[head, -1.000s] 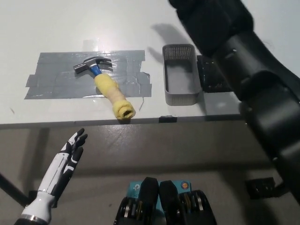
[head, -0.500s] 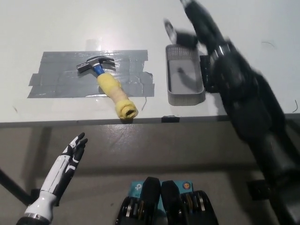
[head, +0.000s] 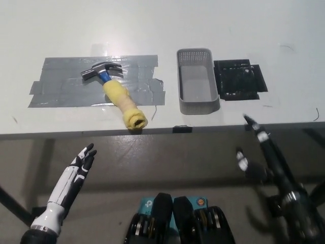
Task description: The robot picks the hammer placed on top of the gray container with right hand and places it on the grey area of the desk
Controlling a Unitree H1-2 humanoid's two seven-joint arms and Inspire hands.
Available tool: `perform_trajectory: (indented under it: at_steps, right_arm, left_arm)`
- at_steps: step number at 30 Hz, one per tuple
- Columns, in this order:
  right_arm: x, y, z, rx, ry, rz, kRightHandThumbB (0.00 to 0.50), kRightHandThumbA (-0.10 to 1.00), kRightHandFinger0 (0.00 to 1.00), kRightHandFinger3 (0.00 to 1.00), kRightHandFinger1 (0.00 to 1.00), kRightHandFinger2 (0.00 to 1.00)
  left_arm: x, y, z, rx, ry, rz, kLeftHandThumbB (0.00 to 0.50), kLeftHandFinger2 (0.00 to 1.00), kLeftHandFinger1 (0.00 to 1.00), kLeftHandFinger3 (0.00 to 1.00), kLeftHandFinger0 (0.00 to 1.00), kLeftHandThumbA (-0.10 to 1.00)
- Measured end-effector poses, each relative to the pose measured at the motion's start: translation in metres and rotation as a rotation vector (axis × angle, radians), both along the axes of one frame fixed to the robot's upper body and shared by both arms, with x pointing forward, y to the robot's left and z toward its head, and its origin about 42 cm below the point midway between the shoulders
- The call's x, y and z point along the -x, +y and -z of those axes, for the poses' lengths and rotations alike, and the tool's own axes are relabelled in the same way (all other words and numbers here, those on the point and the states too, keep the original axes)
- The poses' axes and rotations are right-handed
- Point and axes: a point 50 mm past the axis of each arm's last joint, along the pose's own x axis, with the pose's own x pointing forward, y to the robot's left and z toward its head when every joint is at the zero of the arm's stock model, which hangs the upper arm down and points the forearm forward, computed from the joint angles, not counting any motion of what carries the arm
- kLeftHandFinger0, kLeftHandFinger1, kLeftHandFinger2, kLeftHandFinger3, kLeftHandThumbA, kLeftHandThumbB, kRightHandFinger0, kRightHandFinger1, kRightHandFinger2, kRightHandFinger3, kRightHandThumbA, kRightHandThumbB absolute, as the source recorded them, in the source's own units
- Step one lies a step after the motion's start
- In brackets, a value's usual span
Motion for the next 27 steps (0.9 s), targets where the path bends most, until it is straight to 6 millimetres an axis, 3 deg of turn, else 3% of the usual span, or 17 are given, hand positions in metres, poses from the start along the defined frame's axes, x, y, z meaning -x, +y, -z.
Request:
perform_trajectory:
  at_steps: [3,10,16,18,19,21,22,23,25,27]
  right_arm:
    - [0.031,-0.008,0.001,-0.032,-0.011,0.022,0.254,0.41,1.00,1.00,1.00,1.00]
    - [0.086,-0.014,-0.017,-0.173,-0.135,0.076,0.267,0.21,1.00,1.00,1.00,1.00]
    - [0.098,-0.016,0.017,-0.248,-0.089,0.136,0.312,0.15,1.00,1.00,1.00,1.00]
    - [0.098,-0.018,0.031,-0.261,-0.069,0.163,0.295,0.03,1.00,1.00,1.00,1.00]
    - [0.099,-0.018,0.034,-0.268,-0.070,0.173,0.261,-0.10,1.00,0.75,1.00,1.00]
    - [0.099,-0.019,0.038,-0.281,-0.081,0.191,0.241,-0.10,1.00,0.68,1.00,1.00]
    - [0.099,-0.018,0.040,-0.289,-0.093,0.205,0.264,-0.10,1.00,0.80,1.00,1.00]
    - [0.099,-0.018,0.040,-0.293,-0.099,0.210,0.283,-0.01,1.00,0.98,1.00,1.00]
    - [0.100,-0.017,0.040,-0.307,-0.124,0.222,0.329,0.10,1.00,1.00,1.00,1.00]
    - [0.100,-0.016,0.039,-0.309,-0.134,0.220,0.341,0.12,1.00,1.00,1.00,1.00]
  left_arm:
    - [0.001,0.001,0.002,0.002,0.008,-0.003,0.320,1.00,1.00,1.00,1.00,1.00]
    - [0.014,0.007,0.013,0.021,0.033,-0.019,0.359,1.00,1.00,1.00,1.00,1.00]
    - [0.033,0.012,0.025,0.038,0.063,-0.032,0.344,1.00,1.00,1.00,1.00,1.00]
    - [0.037,0.013,0.027,0.039,0.064,-0.033,0.347,1.00,1.00,1.00,1.00,1.00]
    - [0.037,0.014,0.028,0.038,0.063,-0.033,0.349,1.00,1.00,1.00,1.00,1.00]
    - [0.038,0.014,0.027,0.038,0.058,-0.033,0.358,1.00,1.00,1.00,1.00,1.00]
    - [0.038,0.014,0.027,0.039,0.054,-0.032,0.358,1.00,1.00,1.00,1.00,1.00]
    - [0.038,0.014,0.027,0.039,0.052,-0.032,0.360,1.00,1.00,1.00,1.00,1.00]
    - [0.037,0.015,0.026,0.041,0.045,-0.030,0.359,1.00,1.00,1.00,1.00,1.00]
    - [0.037,0.014,0.026,0.041,0.043,-0.030,0.353,1.00,1.00,1.00,1.00,1.00]
